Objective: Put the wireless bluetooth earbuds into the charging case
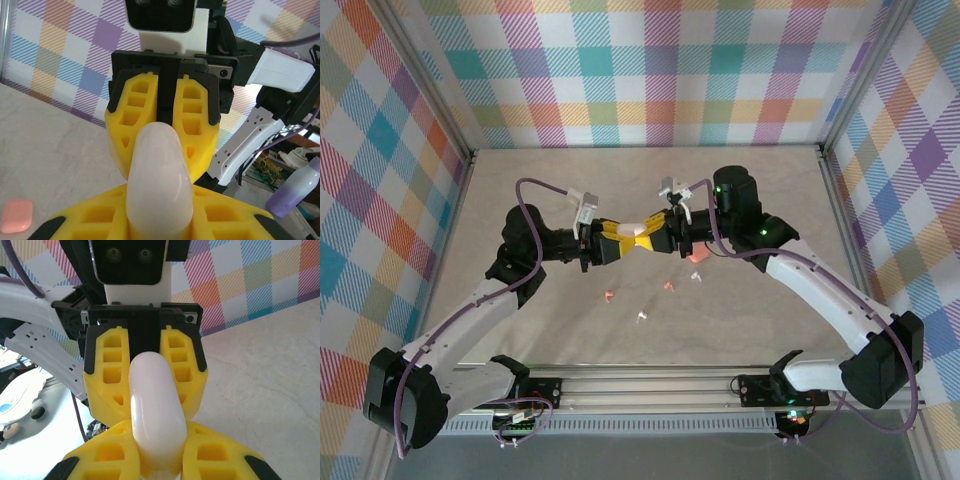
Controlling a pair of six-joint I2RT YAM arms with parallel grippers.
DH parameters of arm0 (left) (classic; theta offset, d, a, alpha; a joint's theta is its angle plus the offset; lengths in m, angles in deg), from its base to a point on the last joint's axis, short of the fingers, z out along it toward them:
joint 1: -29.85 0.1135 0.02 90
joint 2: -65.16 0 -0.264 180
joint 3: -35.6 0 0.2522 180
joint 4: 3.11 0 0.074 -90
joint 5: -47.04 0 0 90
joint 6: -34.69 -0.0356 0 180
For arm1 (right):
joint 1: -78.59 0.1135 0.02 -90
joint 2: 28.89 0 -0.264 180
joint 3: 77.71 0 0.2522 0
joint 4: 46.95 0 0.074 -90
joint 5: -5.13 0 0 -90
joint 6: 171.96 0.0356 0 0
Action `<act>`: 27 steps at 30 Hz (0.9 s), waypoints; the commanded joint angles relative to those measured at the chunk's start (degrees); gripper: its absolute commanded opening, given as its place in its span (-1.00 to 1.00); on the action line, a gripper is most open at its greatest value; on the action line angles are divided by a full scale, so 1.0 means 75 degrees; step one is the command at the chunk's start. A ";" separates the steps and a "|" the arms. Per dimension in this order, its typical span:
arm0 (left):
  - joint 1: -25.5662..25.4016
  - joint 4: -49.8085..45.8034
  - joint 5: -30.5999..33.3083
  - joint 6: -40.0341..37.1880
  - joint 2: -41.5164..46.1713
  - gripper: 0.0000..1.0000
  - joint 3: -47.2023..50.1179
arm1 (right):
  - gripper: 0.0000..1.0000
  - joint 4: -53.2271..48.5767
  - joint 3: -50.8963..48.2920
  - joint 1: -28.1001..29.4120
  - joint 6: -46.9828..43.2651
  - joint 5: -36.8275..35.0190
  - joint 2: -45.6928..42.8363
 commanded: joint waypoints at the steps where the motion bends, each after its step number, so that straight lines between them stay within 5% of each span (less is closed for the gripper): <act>1: -0.0087 0.0007 -0.0037 -0.0240 0.0143 -0.75 -0.0221 | -0.89 0.0032 0.0214 0.0058 -0.0033 0.0209 0.0117; 3: -0.0087 -0.0110 0.0160 -0.0338 0.0243 -1.00 -0.0168 | -0.76 -0.0009 0.0248 0.0058 0.0018 0.0177 0.0141; 7: -0.0093 -0.0864 0.0584 -0.0857 0.0480 -1.00 -0.0161 | -0.36 0.0112 0.0179 0.0058 0.0134 0.0030 -0.0002; 17: -0.0093 -0.2165 0.1338 -0.2861 0.1526 -1.00 0.0253 | 0.18 0.0205 0.0218 0.0075 0.0269 -0.0185 -0.0120; 27: -0.0081 -0.2561 0.1042 -0.3165 0.1649 -1.00 0.0415 | 0.28 -0.0834 0.1028 0.0720 -0.0312 -0.0605 0.0690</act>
